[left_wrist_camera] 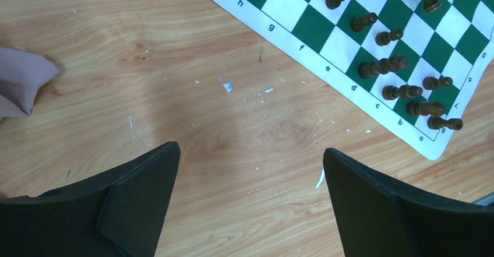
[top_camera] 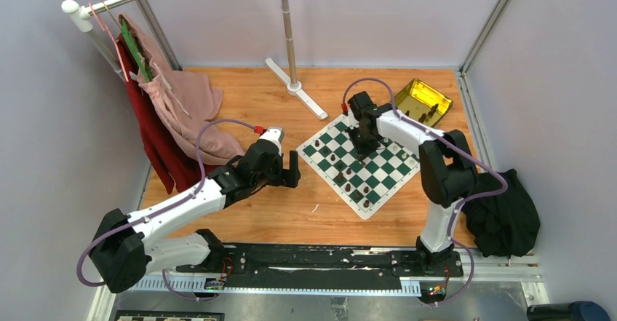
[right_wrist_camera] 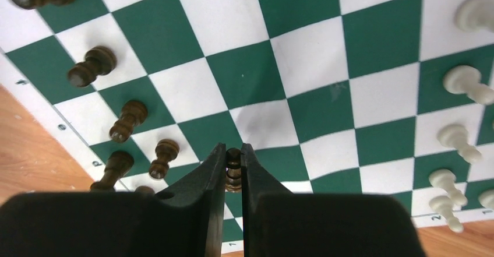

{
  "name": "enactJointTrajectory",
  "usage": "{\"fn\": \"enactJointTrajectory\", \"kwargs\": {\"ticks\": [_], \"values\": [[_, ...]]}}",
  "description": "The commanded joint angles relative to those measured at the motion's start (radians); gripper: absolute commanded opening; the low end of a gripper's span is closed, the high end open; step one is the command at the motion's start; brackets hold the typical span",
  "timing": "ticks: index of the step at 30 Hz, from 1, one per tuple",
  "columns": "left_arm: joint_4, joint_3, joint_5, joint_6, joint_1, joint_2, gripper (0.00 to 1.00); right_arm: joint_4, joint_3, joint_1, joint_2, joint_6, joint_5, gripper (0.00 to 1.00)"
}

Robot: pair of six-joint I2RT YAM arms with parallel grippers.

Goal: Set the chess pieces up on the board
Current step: Pick up the chess piece from the chessboard, then place the chess piece on the chessboard.

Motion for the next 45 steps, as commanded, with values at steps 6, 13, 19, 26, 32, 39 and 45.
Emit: {"fn": "enactJointTrajectory", "kwargs": {"ticks": [6, 13, 19, 26, 32, 39, 45], "values": [[-0.021, 0.016, -0.01, 0.04, -0.002, -0.042, 1.0, 0.216, -0.162, 0.023, -0.231, 0.03, 0.05, 0.04], [-0.019, 0.001, 0.001, 0.055, -0.002, -0.059, 1.0, 0.529, -0.4, 0.038, -0.389, 0.065, 0.056, 0.03], [-0.013, -0.025, 0.008, 0.062, -0.001, -0.07, 1.0, 0.855, -0.635, 0.088, -0.485, 0.08, 0.133, 0.02], [-0.015, -0.044, 0.011, 0.079, -0.002, -0.089, 1.0, 1.104, -0.805, 0.141, -0.548, 0.071, 0.239, 0.02], [-0.026, -0.052, 0.013, 0.103, -0.002, -0.095, 1.0, 1.206, -0.874, 0.144, -0.571, 0.065, 0.265, 0.01], [-0.039, -0.058, 0.016, 0.12, -0.002, -0.096, 1.0, 1.344, -0.939, 0.144, -0.562, 0.053, 0.307, 0.01], [-0.039, -0.056, 0.025, 0.116, -0.002, -0.087, 1.0, 1.456, -0.988, 0.144, -0.538, 0.041, 0.33, 0.01]]}}
